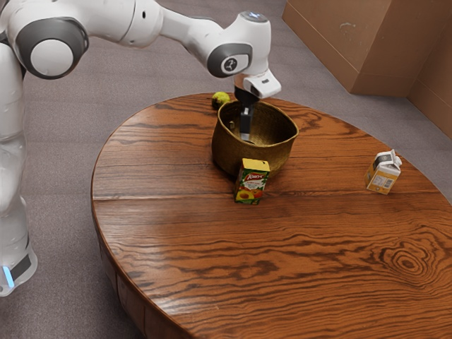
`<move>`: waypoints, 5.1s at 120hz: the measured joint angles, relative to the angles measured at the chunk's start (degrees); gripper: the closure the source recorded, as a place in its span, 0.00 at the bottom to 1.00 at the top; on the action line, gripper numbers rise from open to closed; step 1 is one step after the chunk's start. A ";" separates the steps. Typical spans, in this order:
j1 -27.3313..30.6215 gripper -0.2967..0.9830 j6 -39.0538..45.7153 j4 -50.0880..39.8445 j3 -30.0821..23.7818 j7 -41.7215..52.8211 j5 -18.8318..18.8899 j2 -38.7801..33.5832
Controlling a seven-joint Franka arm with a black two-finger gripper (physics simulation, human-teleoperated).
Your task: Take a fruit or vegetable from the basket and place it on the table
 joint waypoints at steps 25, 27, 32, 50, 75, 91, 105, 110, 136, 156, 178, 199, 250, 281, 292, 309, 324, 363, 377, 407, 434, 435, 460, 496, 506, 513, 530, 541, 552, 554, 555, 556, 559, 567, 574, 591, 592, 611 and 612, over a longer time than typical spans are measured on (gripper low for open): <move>0.67 0.23 0.61 0.21 0.00 3.78 -1.20 1.38; 0.65 0.23 0.72 0.23 0.00 4.03 -1.22 1.46; 0.55 0.23 1.03 0.26 0.00 4.63 -1.26 1.57; 0.36 0.23 2.20 0.17 0.00 6.46 -1.81 2.51; 0.88 0.23 3.71 -0.04 0.00 8.33 -2.68 3.50; 0.67 0.23 4.30 -0.80 0.00 9.23 -3.40 3.99; 0.74 0.23 4.88 -1.70 0.00 9.85 -3.97 4.24; 0.79 0.23 5.16 -2.05 0.00 10.05 -4.26 4.41; 0.89 0.23 6.32 -2.32 0.00 10.88 -4.95 5.47; 0.92 0.23 6.99 -2.03 0.00 11.34 -4.97 6.66; 1.00 0.23 7.85 -1.95 0.00 11.74 -5.64 7.96; 0.94 0.23 8.73 -1.74 0.00 12.03 -5.89 8.86; 0.93 0.23 10.34 -1.68 -0.05 12.38 -7.26 9.70; 0.78 0.23 10.81 -1.69 -0.10 12.35 -7.78 9.83; 0.76 0.23 10.94 -1.74 -0.10 12.31 -8.11 10.06; 0.78 0.24 11.17 -1.84 -0.09 11.97 -8.48 10.36; 0.73 0.26 11.27 -2.02 -0.04 11.63 -9.12 10.08; 0.68 0.51 11.50 -2.35 0.06 10.12 -11.01 9.22; 0.66 0.48 11.36 -2.45 0.53 9.66 -11.44 8.53; 0.64 0.50 11.05 -2.48 0.88 8.96 -12.09 8.09; 0.60 0.54 11.08 -2.47 0.95 7.90 -12.06 7.11; 0.58 0.54 11.09 -2.47 0.98 7.84 -12.06 7.05; 0.14 0.51 11.07 -2.40 1.15 6.71 -11.84 5.85; -1.21 0.51 10.95 -1.77 1.39 5.47 -8.54 1.42; -1.25 0.51 10.84 -1.65 1.63 5.05 -6.53 -0.77; -1.26 0.51 10.58 -1.36 1.70 4.65 -4.80 -2.71; -0.80 0.51 8.80 0.91 1.45 3.38 -0.44 -6.01; -0.66 0.51 7.12 4.34 1.06 2.58 2.18 -6.50; -1.86 0.51 5.48 6.05 0.96 1.86 3.96 -7.14; -2.16 0.51 5.20 6.14 0.96 1.73 4.30 -7.43; -2.30 0.51 5.05 6.18 0.96 1.67 4.46 -7.59; -2.42 0.51 4.91 6.21 0.96 1.60 4.61 -7.73; -2.75 0.51 4.51 6.28 1.01 1.42 4.99 -8.07; -2.30 0.51 3.65 6.36 1.17 0.98 5.71 -8.62; -0.03 0.51 3.08 6.42 1.24 0.68 6.13 -9.13; 5.22 0.51 2.24 6.48 1.37 0.15 7.33 -9.52; 5.37 0.51 2.20 6.48 1.38 0.12 7.38 -9.51; 7.41 0.51 1.81 6.48 1.44 -0.03 7.85 -9.09; 7.60 0.51 1.80 6.48 1.45 -0.02 7.85 -9.06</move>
